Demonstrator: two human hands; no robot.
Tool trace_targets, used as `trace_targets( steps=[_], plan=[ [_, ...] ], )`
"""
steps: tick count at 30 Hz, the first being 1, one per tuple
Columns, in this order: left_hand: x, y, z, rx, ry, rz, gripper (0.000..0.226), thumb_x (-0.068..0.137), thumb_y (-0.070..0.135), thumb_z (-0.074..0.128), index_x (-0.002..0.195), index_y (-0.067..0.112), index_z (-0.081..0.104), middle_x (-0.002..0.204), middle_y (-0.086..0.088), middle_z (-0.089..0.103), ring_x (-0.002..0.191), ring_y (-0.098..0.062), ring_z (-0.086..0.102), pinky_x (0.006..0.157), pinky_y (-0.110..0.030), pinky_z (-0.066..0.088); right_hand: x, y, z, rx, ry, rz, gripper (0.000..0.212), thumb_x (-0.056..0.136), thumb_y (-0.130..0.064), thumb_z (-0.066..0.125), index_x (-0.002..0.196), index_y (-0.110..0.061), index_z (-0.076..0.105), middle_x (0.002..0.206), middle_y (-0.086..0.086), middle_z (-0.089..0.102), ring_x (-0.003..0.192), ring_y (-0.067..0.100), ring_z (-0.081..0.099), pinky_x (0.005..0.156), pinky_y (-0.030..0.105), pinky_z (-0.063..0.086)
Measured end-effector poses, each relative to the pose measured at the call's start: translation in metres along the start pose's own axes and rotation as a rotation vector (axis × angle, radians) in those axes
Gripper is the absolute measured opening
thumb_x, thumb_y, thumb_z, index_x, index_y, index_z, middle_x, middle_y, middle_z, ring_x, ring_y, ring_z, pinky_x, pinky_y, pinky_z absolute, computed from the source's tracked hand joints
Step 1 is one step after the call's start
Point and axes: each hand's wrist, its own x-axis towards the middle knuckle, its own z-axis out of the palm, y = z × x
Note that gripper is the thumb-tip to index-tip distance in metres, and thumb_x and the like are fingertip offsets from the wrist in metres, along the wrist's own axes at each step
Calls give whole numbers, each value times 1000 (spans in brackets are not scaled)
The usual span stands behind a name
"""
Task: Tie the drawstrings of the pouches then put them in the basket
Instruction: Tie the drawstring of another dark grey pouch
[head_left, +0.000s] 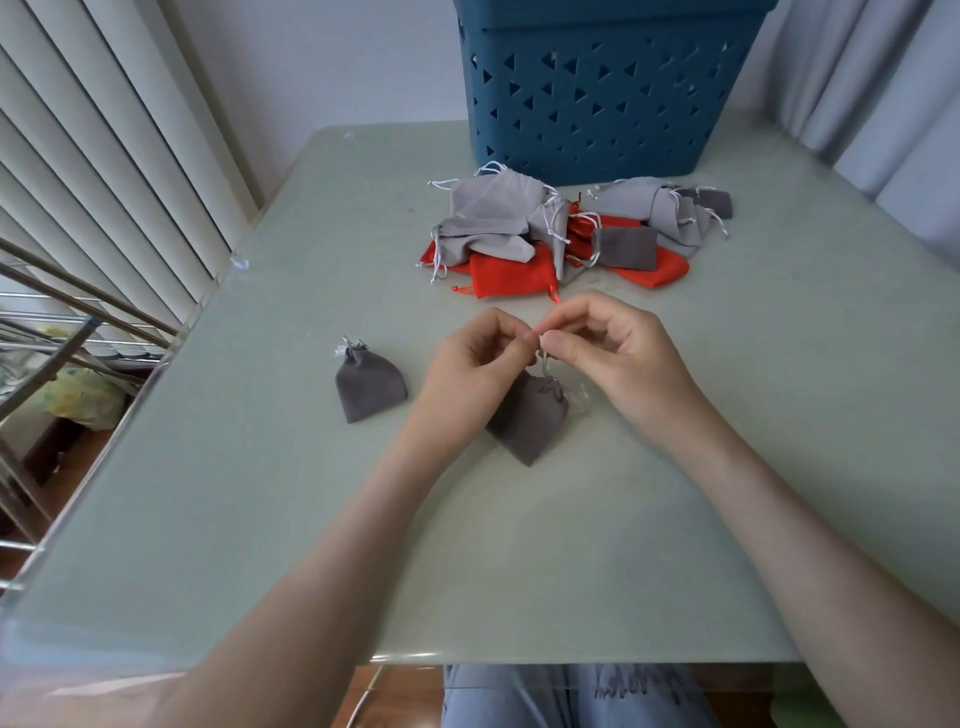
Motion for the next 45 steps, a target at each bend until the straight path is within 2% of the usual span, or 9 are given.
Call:
trace_targets(
  steps=[7, 12, 17, 25, 30, 36, 40, 43, 45],
  plan=[
    [-1, -2, 0, 133, 75, 16, 13, 90, 14, 59, 77, 17, 60, 63, 8, 54, 61, -5, 48, 58, -15, 37, 2, 7, -1, -21, 34, 25, 24, 86, -8, 62, 92, -31, 61, 76, -11, 60, 73, 9, 53, 73, 19, 42],
    [-1, -8, 4, 364, 84, 71, 11, 88, 15, 60, 78, 19, 60, 65, -3, 59, 58, -7, 47, 56, -12, 36, 2, 12, 2, -198, 77, 7, 39, 90, 0, 54, 109, -34, 54, 79, -9, 53, 66, 20, 51, 67, 20, 43],
    [0, -8, 6, 269, 84, 12, 14, 87, 12, 60, 85, 25, 60, 66, 1, 58, 56, -5, 49, 59, -14, 39, 3, 13, 6, -264, 120, -34, 39, 89, 0, 56, 111, -31, 49, 80, -5, 58, 57, 5, 50, 64, 15, 42],
    [-1, -8, 7, 369, 1, 8, 15, 92, 19, 55, 81, 23, 64, 77, -6, 68, 68, -16, 56, 62, -21, 40, 1, 17, 10, -309, 152, -114, 36, 86, 1, 60, 104, -28, 51, 81, -4, 60, 70, 9, 54, 70, 16, 42],
    [-3, -6, 4, 179, -72, -14, 14, 91, 23, 61, 77, 23, 64, 72, 5, 61, 67, -6, 49, 64, -22, 37, 3, 15, 11, -245, 195, -107, 34, 84, 1, 61, 93, -31, 53, 78, -10, 59, 70, 2, 54, 69, 13, 42],
    [-1, -7, 4, 164, -23, 11, 19, 88, 19, 65, 69, 22, 61, 65, 3, 56, 62, -8, 44, 61, -24, 34, 4, 10, 9, -72, 83, -14, 30, 92, 1, 50, 108, -24, 54, 88, -3, 63, 78, 2, 56, 74, 16, 45],
    [0, -5, 1, 121, 21, 47, 16, 93, 19, 59, 78, 20, 65, 73, 4, 61, 70, -7, 49, 68, -24, 38, 4, 13, 2, -45, -48, 162, 18, 98, -16, 46, 111, -18, 58, 97, 4, 64, 89, 10, 54, 82, 24, 41],
    [1, -4, -1, 63, 72, 42, 18, 94, 20, 56, 81, 20, 68, 84, 4, 63, 79, -12, 56, 78, -26, 42, 1, 17, 1, -66, -165, 241, 28, 99, -26, 44, 109, -6, 61, 104, 12, 65, 95, 17, 58, 92, 34, 43],
    [1, -4, 0, 60, 97, 48, 19, 94, 20, 56, 83, 24, 70, 92, 4, 62, 90, -18, 57, 85, -28, 43, 1, 17, 4, -60, -171, 252, 25, 101, -22, 43, 112, -10, 62, 108, 14, 66, 93, 10, 61, 89, 31, 47]
  ],
)
